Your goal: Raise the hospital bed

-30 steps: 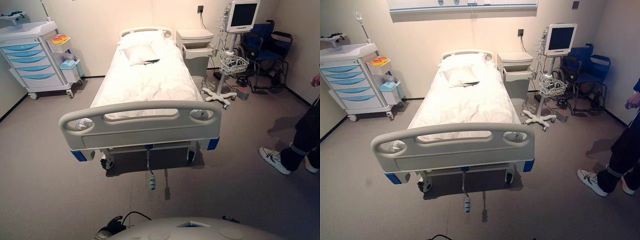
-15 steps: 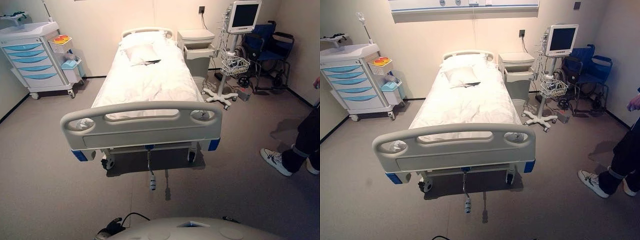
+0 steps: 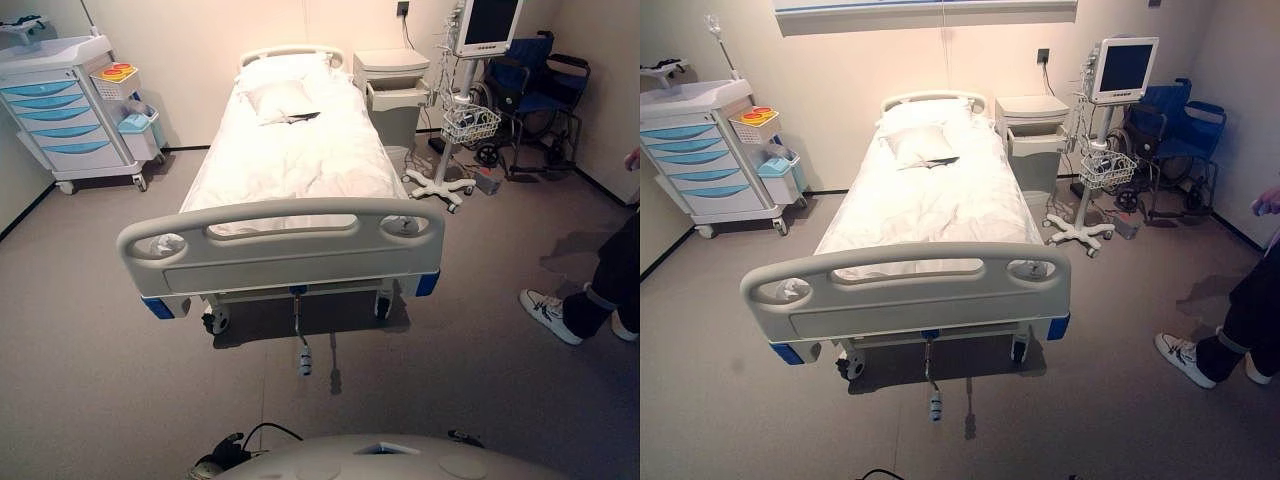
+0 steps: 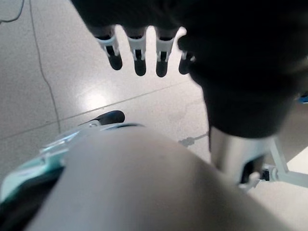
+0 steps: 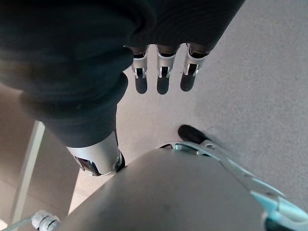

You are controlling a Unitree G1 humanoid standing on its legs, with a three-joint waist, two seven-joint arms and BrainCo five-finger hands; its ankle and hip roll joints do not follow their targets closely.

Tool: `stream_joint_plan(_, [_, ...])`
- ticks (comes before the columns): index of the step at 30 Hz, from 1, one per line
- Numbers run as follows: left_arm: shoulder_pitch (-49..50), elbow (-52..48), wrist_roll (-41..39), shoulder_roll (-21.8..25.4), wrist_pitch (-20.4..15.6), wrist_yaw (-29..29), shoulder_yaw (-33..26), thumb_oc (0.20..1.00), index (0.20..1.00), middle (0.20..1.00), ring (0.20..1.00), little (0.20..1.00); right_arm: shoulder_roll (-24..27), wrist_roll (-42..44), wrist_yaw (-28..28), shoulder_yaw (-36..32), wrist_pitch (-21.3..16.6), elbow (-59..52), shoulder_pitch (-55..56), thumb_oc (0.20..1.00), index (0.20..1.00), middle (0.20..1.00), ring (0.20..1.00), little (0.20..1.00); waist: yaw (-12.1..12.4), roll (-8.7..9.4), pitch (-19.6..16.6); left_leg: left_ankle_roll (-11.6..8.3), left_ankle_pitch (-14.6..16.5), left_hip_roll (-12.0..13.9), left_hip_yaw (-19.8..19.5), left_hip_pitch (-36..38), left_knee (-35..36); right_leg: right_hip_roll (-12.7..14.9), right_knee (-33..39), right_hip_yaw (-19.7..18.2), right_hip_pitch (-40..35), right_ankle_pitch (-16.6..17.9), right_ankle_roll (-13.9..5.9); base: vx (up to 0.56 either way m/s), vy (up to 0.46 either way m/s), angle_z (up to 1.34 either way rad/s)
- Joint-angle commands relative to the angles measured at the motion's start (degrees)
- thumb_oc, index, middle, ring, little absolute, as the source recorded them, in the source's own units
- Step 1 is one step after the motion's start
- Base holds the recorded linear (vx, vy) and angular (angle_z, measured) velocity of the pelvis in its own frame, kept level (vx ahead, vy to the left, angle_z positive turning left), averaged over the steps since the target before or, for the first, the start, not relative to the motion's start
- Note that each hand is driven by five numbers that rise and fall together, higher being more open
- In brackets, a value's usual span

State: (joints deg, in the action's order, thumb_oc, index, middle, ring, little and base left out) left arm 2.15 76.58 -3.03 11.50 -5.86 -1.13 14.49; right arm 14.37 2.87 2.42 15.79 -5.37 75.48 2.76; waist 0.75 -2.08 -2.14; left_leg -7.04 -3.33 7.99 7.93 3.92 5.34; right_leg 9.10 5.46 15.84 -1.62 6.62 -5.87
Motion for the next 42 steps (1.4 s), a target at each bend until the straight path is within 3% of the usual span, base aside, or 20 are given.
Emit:
stream_joint_plan(1, [-6.2,2.2,-1.8,1.8,-1.6,-3.3,-3.4,1.000,1.000,1.000,1.000,1.000,0.5,3.1,2.2,-1.1,-1.1,3.1,-6.6,1.000,1.000,1.000,1.000,1.000,-1.0,2.37,6.3,4.48,1.6,-4.6,0.6,-1.4,-0.3,0.3,-0.8,-0.9,-0.3,-0.8,-2.16,-0.19,-0.003,0.01])
stream_joint_plan(15, [-11.8,-0.3,-19.7,0.7,-4.4,-4.8,-6.3,1.000,1.000,1.000,1.000,1.000,4.1,9.2,5.8,-1.1,-2.7,-0.1,-13.9,1.000,1.000,1.000,1.000,1.000,-1.9,2.64,16.0,4.29,-3.8,-4.2,0.9,-14.8,-0.3,-0.1,-2.5,-3.4,14.8,3.4,-1.69,-0.14,-0.012,-0.04])
stream_joint_plan(18, [-15.4,-1.3,-22.1,-1.9,-5.3,-7.3,-4.5,1.000,1.000,1.000,1.000,1.000,2.9,9.9,6.8,-0.4,-2.7,1.7,-13.7,1.000,1.000,1.000,1.000,1.000,-2.6,2.83,17.8,4.29,-4.1,-4.0,1.2,-16.2,-0.3,-0.2,-2.7,-3.7,16.4,3.8,-1.63,-0.07,-0.001,-0.08])
stream_joint_plan(19, [-16.3,-4.2,-25.1,-2.4,-5.9,-8.5,-2.9,1.000,1.000,1.000,1.000,1.000,1.6,8.8,8.7,1.4,-3.2,-3.0,-12.9,1.000,1.000,1.000,1.000,1.000,-3.1,3.09,18.9,4.22,-4.5,-3.9,1.4,-17.1,-0.3,-0.3,-2.6,-4.0,17.4,4.1,-1.60,-0.10,0.016,-0.08])
stream_joint_plan(25, [-18.9,-6.3,-26.0,-2.1,-6.1,-9.9,-1.4,1.000,1.000,1.000,1.000,1.000,1.4,9.3,10.1,2.3,-3.3,-7.8,-12.3,1.000,1.000,1.000,1.000,1.000,-3.8,3.98,20.4,4.03,-5.0,-3.8,1.5,-18.6,-0.3,-0.5,-2.6,-4.1,18.9,4.6,-1.61,-0.04,-0.008,-0.05])
stream_joint_plan(30, [-25.0,-10.0,-26.6,-0.5,-7.3,-13.6,0.5,1.000,1.000,1.000,1.000,1.000,2.5,9.9,12.5,4.0,-4.6,-12.6,-14.7,1.000,1.000,1.000,1.000,1.000,-4.9,4.64,24.4,3.98,-5.9,-4.0,1.5,-22.0,-0.3,-0.5,-3.2,-4.7,22.8,5.5,-1.75,-0.05,0.019,-0.08])
stream_joint_plan(41, [-31.6,-14.4,-27.8,2.5,-8.1,-16.6,1.1,1.000,1.000,1.000,1.000,1.000,4.1,9.7,14.2,5.2,-5.8,-17.0,-17.4,1.000,1.000,1.000,1.000,1.000,-6.2,5.94,29.0,4.05,-7.1,-3.6,2.5,-27.9,-0.3,-1.0,-4.1,-6.4,30.2,7.1,-1.82,-0.03,0.018,-0.09])
stream_joint_plan(42, [-32.3,-14.9,-27.8,2.6,-8.1,-17.0,1.4,1.000,1.000,1.000,1.000,1.000,4.3,9.7,14.4,5.2,-5.9,-17.1,-17.3,1.000,1.000,1.000,1.000,1.000,-6.2,5.70,29.2,3.62,-5.8,-3.5,2.1,-27.9,-0.3,-1.4,-4.0,-6.7,30.3,6.2,-2.36,0.05,0.022,-0.06])
